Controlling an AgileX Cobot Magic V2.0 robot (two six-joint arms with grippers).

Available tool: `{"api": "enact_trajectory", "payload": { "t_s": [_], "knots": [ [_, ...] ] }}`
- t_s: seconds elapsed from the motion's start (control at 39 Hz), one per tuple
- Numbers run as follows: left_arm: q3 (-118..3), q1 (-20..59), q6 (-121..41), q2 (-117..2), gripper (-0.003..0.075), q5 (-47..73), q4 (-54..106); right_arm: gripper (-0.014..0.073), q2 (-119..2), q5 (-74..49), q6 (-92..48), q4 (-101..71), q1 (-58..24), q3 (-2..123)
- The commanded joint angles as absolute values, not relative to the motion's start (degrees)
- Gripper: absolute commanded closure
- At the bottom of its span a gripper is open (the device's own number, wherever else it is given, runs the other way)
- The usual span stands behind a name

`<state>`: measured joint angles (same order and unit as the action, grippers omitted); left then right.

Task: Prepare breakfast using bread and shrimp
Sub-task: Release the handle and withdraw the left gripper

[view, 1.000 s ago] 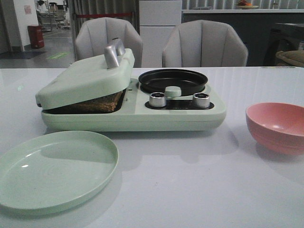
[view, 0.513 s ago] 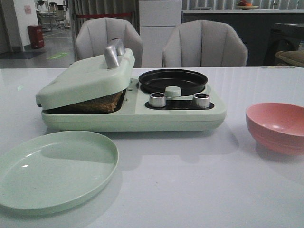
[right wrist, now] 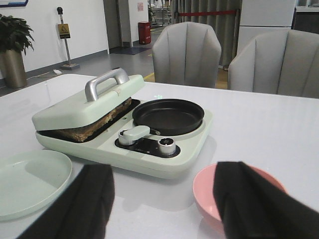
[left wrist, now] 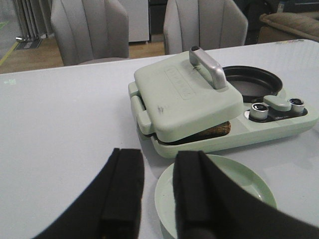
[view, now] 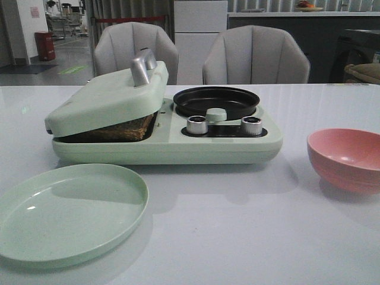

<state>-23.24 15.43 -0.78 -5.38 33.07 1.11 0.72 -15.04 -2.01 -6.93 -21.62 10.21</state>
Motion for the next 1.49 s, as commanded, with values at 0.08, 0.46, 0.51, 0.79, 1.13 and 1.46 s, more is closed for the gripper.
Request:
{"api": "enact_trajectory", "payload": {
  "t_s": [0.08, 0.46, 0.51, 0.79, 1.13, 1.46],
  "knots": [
    [-21.55, 16.17, -0.68, -0.50, 0.0463, 24.85, 1.49, 0.0062, 0.80, -9.90, -2.11, -7.09, -21.48, 11.71],
    [-21.27, 16.17, -0.68, 0.00, 0.0599, 25.07, 1.49, 0.0062, 0.76, -5.70, -2.16, -6.76, -21.37, 11.71],
    [-21.27, 16.17, -0.68, 0.00, 0.0608, 25.07, 1.49, 0.0062, 0.76, -3.85, -2.16, -6.76, -21.37, 11.71],
    [-21.27, 16.17, -0.68, 0.00, 0.0607, 24.88, 1.49, 0.0062, 0.76, -0.55, -2.16, -6.76, -21.37, 11.71],
    [-21.27, 16.17, -0.68, 0.00, 0.0607, 24.42, 1.49, 0.0062, -0.70, 0.81, -2.16, -7.15, -21.37, 12.07],
    [-21.27, 16.17, -0.68, 0.00, 0.0607, 24.40, 1.49, 0.0062, -19.98, -5.91, -2.11, -10.80, -21.37, 20.07]
  ]
}}
